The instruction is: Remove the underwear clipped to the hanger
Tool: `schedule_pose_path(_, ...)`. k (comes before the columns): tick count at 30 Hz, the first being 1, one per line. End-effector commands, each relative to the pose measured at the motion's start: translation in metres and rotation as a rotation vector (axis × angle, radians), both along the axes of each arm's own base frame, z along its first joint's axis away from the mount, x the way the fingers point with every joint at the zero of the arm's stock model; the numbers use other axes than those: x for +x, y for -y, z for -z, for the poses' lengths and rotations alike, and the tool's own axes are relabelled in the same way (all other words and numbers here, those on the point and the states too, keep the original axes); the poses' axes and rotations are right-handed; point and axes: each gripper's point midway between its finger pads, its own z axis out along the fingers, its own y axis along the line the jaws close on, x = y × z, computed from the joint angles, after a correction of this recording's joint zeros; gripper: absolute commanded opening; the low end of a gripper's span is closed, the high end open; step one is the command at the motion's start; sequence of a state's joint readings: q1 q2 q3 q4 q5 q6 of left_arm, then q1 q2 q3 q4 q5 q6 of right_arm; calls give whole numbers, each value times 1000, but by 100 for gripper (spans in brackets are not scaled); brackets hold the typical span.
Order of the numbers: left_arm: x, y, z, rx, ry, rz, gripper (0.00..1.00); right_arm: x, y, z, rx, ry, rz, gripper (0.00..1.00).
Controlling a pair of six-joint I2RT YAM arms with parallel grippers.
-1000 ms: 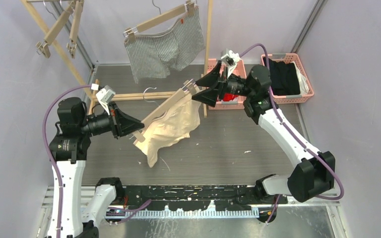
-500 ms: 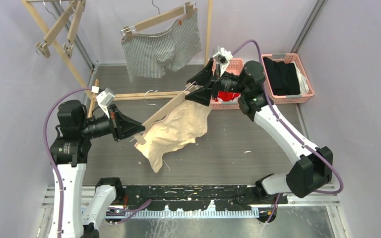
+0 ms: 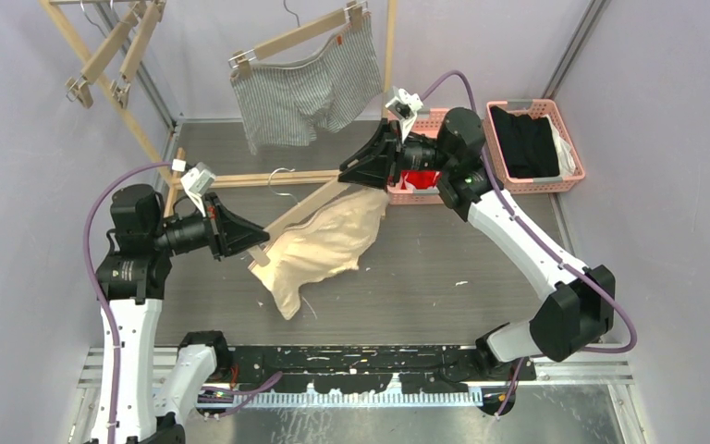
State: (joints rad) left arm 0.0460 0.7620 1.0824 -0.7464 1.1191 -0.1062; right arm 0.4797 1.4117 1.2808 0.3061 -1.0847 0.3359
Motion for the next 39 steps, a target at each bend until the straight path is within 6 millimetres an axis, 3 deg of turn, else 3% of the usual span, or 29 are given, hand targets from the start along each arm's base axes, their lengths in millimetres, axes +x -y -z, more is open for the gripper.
schedule_pose_path(1,2,2,-13,-11,68,17,0,6,1,-24,37,117,66,1)
schedule_pose_path(5,3,2,-13,-14,65,12,0,8,3,-27,45,136,102,4)
schedule_pose_path(6,4,2,-14,-15,69,10,0,10,4,-29,46,135,114,36)
schedule_pose_path(7,5,2,-15,-17,72,9,0,12,4,-29,44,129,130,57)
schedule_pose_path(10,8,2,-23,-30,97,4,0,16,8,-31,50,142,178,74)
schedule_pose_path(12,10,3,-30,-44,114,-1,0,18,11,-33,66,149,219,76)
schedule_pose_path(14,12,4,-37,-60,126,-7,0,25,17,-36,100,132,300,92)
schedule_pose_path(17,13,4,-45,-77,139,-13,0,23,26,-44,196,119,354,99)
schedule_pose_path(22,20,1,-49,-82,149,-68,0,13,31,-53,315,77,350,100)
schedule_pose_path(39,25,7,-78,-204,170,-75,0,15,7,-72,416,42,283,98)
